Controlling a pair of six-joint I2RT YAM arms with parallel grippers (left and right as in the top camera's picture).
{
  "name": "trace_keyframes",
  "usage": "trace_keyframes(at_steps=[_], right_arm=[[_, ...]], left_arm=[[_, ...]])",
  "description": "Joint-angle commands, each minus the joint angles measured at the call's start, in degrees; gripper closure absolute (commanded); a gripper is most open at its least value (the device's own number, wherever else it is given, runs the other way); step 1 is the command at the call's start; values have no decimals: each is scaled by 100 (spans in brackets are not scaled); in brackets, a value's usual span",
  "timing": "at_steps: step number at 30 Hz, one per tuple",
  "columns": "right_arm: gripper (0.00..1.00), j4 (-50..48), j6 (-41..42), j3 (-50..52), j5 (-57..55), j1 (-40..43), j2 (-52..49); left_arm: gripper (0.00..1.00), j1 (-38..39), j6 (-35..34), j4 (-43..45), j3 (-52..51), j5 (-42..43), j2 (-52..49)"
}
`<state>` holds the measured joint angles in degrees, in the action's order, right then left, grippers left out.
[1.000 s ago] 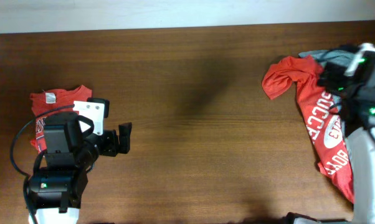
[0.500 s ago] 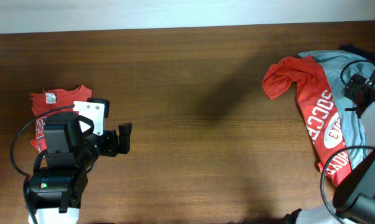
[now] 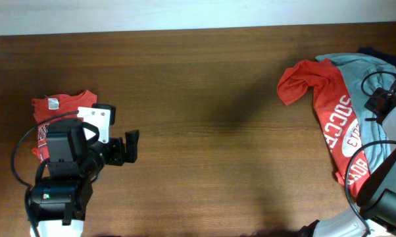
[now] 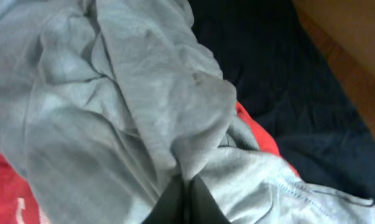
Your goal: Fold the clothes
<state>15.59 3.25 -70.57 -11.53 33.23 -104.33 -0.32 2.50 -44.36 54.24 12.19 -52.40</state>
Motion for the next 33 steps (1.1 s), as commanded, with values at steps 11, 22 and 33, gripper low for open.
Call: trace_keyframes(at_steps=[11, 22, 33], right_arm=[[97, 968, -328, -573, 1886, -1287, 2236], [96, 1886, -323, -584, 1838, -5589, 2490], [96, -1078, 339, -586, 1840, -7086, 466]], left_arm=[[0, 26, -35, 15, 129, 46, 2], [0, 26, -37, 13, 129, 48, 2], [0, 28, -37, 4, 127, 50, 2]])
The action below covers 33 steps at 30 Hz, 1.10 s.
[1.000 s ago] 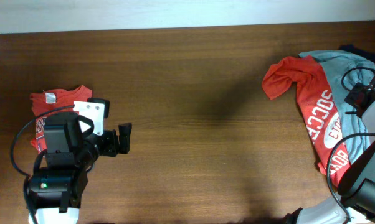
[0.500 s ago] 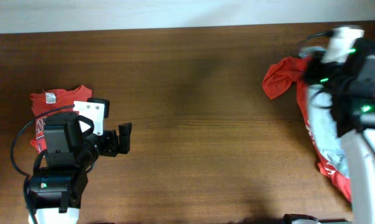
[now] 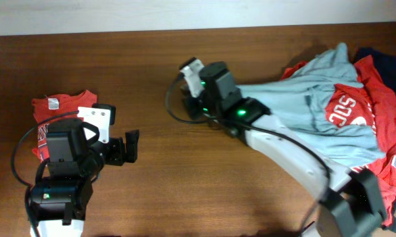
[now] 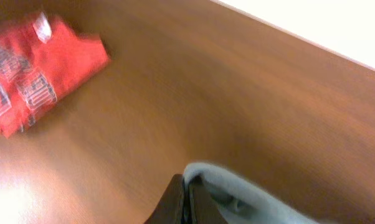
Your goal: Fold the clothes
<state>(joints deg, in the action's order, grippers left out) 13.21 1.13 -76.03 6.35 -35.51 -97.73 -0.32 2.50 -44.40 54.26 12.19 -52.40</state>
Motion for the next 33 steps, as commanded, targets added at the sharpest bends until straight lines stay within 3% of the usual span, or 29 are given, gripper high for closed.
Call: trace_keyframes(at_steps=[1, 3, 5, 6, 7, 9, 11, 15, 20, 25, 30, 33], right_arm=[[96, -1255, 734, -39, 55, -247, -238], [96, -2031, 1038, -44, 50, -280, -293], [88, -2273, 1189, -44, -24, -267, -293], [78, -2275, 1182, -46, -225, -247, -293], [63, -2157, 1180, -50, -387, -210, -286], [22, -1733, 1176, -55, -688, -61, -245], [1, -1104, 1137, -55, -879, 212, -103], [1, 122, 1119, -55, -1141, 868, 393], [1, 1996, 1119, -55, -1139, 1996, 1322], [1, 3226, 1119, -55, -1137, 3021, 1843], [1, 3919, 1119, -55, -1134, 3731, 1943], [1, 4179, 1119, -55, -1137, 3971, 1943]], left_arm=[[0, 26, -37, 9, 125, 48, 2], [1, 26, -37, 9, 125, 50, 2], [0, 26, -35, 9, 125, 50, 2], [0, 26, -35, 11, 125, 50, 0], [0, 28, -35, 11, 125, 50, 0], [1, 26, -37, 11, 125, 50, 0], [0, 26, -35, 13, 125, 48, 0], [1, 28, -37, 17, 125, 72, 0], [0, 83, -37, 20, 125, 942, -133], [0, 874, -72, 24, 125, 990, -669], [0, 1989, -894, 127, 125, 994, -1532], [0, 2682, -2116, 457, 125, 994, -2308]])
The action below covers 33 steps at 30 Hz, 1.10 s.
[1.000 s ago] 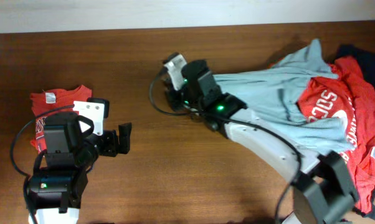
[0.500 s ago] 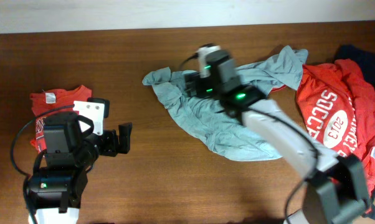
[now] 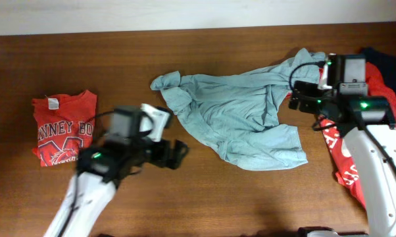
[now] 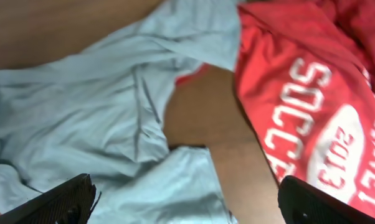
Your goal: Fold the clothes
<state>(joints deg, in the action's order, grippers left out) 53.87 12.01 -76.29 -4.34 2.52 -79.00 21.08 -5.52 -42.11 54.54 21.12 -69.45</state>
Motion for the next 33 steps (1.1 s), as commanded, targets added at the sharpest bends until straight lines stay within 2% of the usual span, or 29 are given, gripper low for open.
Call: trace_keyframes(at_steps=[1, 6, 8, 10, 11, 16, 21, 24, 28, 33], right_arm=[[1, 129, 31, -28, -70, 179, 70], [1, 205, 31, -28, -66, 205, 70], [1, 216, 28, -28, -66, 205, 70], [1, 227, 31, -28, -66, 205, 70], [1, 234, 31, -28, -66, 205, 70], [1, 249, 31, -28, -63, 205, 70], [1, 254, 31, -28, -63, 205, 70], [1, 254, 31, -28, -63, 205, 70], [1, 254, 31, -28, -63, 205, 70], [1, 275, 31, -28, -63, 205, 70]], left_arm=[[0, 649, -1547, 293, 96, 103, -756], [2, 1329, -2942, 940, 96, 330, -1845], [6, 1569, -3449, 1340, 96, 376, -2269], [10, 1705, -3576, 1646, 96, 378, -2503], [16, 1897, -3781, 2037, 96, 380, -2780], [22, 2288, -3821, 2990, 96, 297, -3257], [25, 2533, -3842, 3362, 96, 153, -3576], [44, 2575, -3862, 3464, 96, 157, -3685], [56, 2564, -3862, 3571, 96, 107, -3685], [56, 2568, -3862, 3654, 96, -146, -3685]])
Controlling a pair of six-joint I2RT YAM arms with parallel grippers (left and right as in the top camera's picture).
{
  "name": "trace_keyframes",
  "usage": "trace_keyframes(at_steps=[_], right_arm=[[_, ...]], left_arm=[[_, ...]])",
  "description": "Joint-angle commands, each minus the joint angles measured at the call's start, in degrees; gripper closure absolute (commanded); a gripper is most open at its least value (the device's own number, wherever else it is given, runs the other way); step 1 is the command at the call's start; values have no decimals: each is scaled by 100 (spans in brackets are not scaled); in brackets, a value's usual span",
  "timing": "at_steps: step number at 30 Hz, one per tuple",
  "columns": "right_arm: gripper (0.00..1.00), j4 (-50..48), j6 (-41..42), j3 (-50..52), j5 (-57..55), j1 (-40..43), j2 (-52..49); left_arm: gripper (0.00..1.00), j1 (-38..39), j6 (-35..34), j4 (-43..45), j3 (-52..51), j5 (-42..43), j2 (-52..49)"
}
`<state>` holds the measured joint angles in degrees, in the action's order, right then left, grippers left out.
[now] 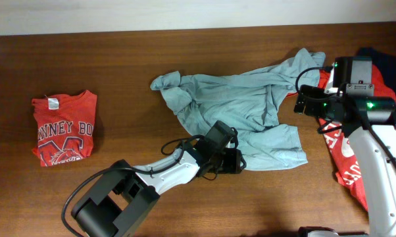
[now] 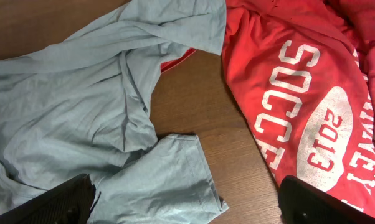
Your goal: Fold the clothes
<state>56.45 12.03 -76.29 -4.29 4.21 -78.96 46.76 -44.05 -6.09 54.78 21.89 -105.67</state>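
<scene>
A light grey-blue shirt (image 1: 237,108) lies crumpled and spread in the middle of the table; its sleeve and hem (image 2: 169,180) show in the right wrist view. My right gripper (image 1: 308,102) hovers open over the shirt's right edge, its fingers (image 2: 69,199) wide apart with nothing between them. My left gripper (image 1: 234,161) is at the shirt's lower hem; its jaws are too small to read. A folded red shirt (image 1: 63,128) lies at the far left.
A red "SOCCER" shirt (image 1: 346,148) lies in a heap at the right, also in the right wrist view (image 2: 299,106), with a navy garment (image 1: 382,59) behind it. Bare wood (image 1: 119,72) separates the grey shirt from the folded red one.
My left gripper has moved right, from the bare table left of the grey shirt to its lower hem. The right gripper and the shirt have hardly shifted.
First my right gripper was shut on the grey shirt in the heap at the right, the left arm by the folded red shirt. Then it held the shirt at mid-table. Then the shirt lay spread, the right gripper open at the right. Now the left gripper is at the hem.
</scene>
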Motion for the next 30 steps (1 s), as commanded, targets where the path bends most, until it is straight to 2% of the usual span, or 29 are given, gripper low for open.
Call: trace_keyframes(at_steps=[1, 5, 6, 7, 10, 11, 13, 14, 15, 19, 23, 28, 30], right_arm=[[1, 17, 28, -28, -68, 37, 66], [1, 17, 28, -28, -68, 37, 66], [1, 17, 28, -28, -68, 37, 66], [1, 17, 28, -28, -68, 37, 66], [1, 20, 28, -28, -68, 37, 66], [1, 20, 28, -28, -68, 37, 66], [1, 22, 28, -28, -68, 37, 66], [1, 22, 28, -28, -68, 37, 66], [1, 24, 28, -28, -70, 37, 66], [1, 35, 26, -28, -72, 37, 66], [1, 39, 26, -28, -72, 37, 66], [1, 37, 26, -28, -72, 37, 66], [1, 37, 26, -28, -72, 37, 66]], left_arm=[[56, 0, -11, 55, 72, -223, -72], [55, 2, -98, 50, 72, -372, -133], [48, 2, -197, 50, 72, -426, -162], [46, 0, -289, 70, 72, -439, -197], [46, 2, -308, 164, 72, -433, -315], [50, 2, -308, 184, 72, -433, -334], [73, 0, -306, 205, 72, -435, -334], [96, -2, -304, 197, 72, -435, -334], [99, -15, -304, 170, 72, -435, -334], [100, -332, -304, -448, 72, -494, -278], [100, -1113, -170, -1628, 72, -1165, 81], [100, -2588, 774, -2339, 72, -1425, 946], [100, -3165, 861, -2524, 72, -1427, 1233]])
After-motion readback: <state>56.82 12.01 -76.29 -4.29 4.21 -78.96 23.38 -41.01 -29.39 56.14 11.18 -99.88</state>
